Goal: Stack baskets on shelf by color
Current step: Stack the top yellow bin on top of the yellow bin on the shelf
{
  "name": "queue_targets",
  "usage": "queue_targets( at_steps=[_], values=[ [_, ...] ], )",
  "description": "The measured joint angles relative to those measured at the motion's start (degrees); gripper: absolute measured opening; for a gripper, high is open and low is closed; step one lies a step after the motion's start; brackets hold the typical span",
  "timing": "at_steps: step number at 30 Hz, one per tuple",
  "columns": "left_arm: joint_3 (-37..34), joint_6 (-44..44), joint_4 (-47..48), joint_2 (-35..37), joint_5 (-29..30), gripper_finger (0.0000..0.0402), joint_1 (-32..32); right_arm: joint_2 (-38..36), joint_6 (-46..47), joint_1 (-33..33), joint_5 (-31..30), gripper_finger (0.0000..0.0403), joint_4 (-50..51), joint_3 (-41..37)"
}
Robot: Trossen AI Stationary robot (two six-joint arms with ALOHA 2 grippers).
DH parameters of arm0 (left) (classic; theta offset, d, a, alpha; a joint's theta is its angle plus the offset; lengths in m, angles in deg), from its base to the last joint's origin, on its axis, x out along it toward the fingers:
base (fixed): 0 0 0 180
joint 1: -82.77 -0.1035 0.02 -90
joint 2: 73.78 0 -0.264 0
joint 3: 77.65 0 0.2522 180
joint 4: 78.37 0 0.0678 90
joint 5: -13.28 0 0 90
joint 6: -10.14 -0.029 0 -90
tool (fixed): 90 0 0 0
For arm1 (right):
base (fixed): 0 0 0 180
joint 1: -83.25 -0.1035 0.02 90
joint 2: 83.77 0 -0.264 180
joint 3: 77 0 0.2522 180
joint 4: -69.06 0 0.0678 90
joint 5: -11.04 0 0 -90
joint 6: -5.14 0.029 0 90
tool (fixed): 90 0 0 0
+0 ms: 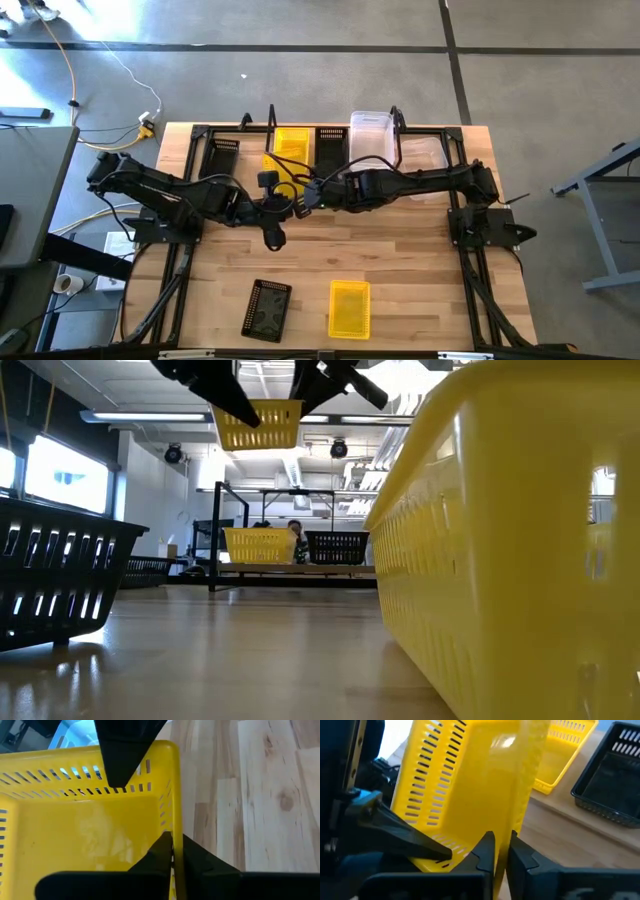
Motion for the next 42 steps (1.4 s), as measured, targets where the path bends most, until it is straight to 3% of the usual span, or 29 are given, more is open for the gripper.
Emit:
queue_targets(
  at_steps=[9, 13, 18, 28, 35, 42],
  values=[
    [-0.1, -1.1, 2.4, 0.0, -0.7, 0.0001, -0.2, -1.1, -3.4, 0.7, 0.2, 0.0110, 4.3, 0.1],
    [-0.1, -1.7, 4.2, 0.0, -0.7, 0.0001, -1.0, -2.9, -6.0, 1.0, -0.4, 0.0134, 6.1, 0.1],
    [-0.1, -6.4, 3.7, 0.0, -0.8, 0.0001, -3.3, -5.5, -10.0, 1.2, -1.0, 0.0139, 8.0, 0.1],
    [-0.1, -13.3, 3.7, 1.6, -8.3, 0.0000, -12.6, -12.6, -19.5, 3.6, -3.7, 0.0140, 11.4, 0.1],
    [-0.1, -18.3, 2.3, 3.6, -20.2, 0.0000, -21.6, -16.2, -26.7, 6.9, -4.6, 0.0140, 12.8, 0.1],
    [-0.1, -20.7, -1.3, 3.1, -27.7, 0.0000, -29.6, -18.7, -31.9, 10.6, -4.6, 0.0140, 14.0, 0.1]
  ],
)
